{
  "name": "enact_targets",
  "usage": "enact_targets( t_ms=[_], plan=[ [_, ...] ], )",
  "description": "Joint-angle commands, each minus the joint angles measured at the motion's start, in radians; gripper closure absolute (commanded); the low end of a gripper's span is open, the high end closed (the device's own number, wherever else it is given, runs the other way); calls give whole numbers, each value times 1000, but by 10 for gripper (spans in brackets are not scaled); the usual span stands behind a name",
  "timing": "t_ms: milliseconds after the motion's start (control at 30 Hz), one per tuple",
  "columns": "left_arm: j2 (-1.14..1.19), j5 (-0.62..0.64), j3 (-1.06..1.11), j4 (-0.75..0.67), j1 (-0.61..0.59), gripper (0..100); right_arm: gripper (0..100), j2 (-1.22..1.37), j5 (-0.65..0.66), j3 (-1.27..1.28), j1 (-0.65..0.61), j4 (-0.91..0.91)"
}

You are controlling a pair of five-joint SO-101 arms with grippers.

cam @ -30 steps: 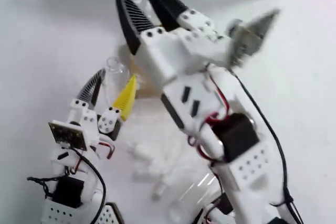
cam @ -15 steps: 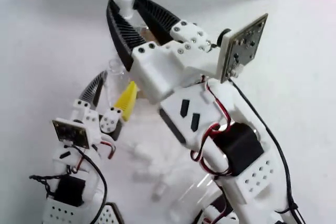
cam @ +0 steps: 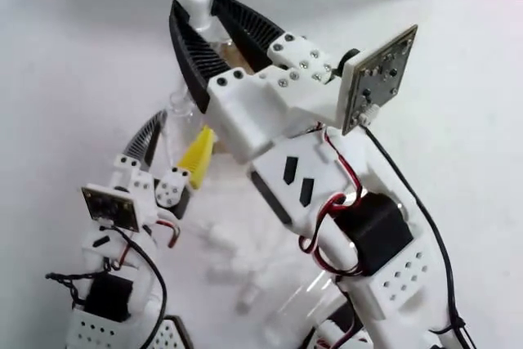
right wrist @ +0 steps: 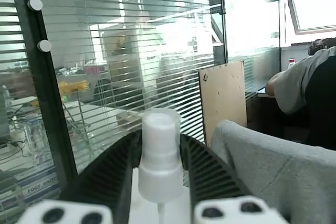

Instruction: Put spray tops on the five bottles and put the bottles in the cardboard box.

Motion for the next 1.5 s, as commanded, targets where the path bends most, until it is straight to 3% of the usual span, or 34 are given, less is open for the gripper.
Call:
enact_targets(
  t_ms=[0, 233, 367, 500, 733, 1100, 1467],
  plan=[
    [-12, 3, -15, -40, 5, 979, 984, -15, 12, 32, -4, -4],
    [-12, 3, -15, -40, 5, 979, 984, -15, 15, 149, -21, -111],
    [-12, 3, -15, -40, 4, 979, 981, -13, 23, 187, -64, -67],
    [-12, 3, -15, -40, 4, 979, 971, 13, 120, 184, -116, -2],
    [-12, 3, -11, -40, 4, 979, 802, 39, 133, 150, -124, 84],
    [-12, 3, -9, -35, 4, 979, 985, 35, 127, -18, -102, 97],
    [-12, 3, -9, -35, 4, 979, 982, 168, 130, -23, -82, 54]
  ],
)
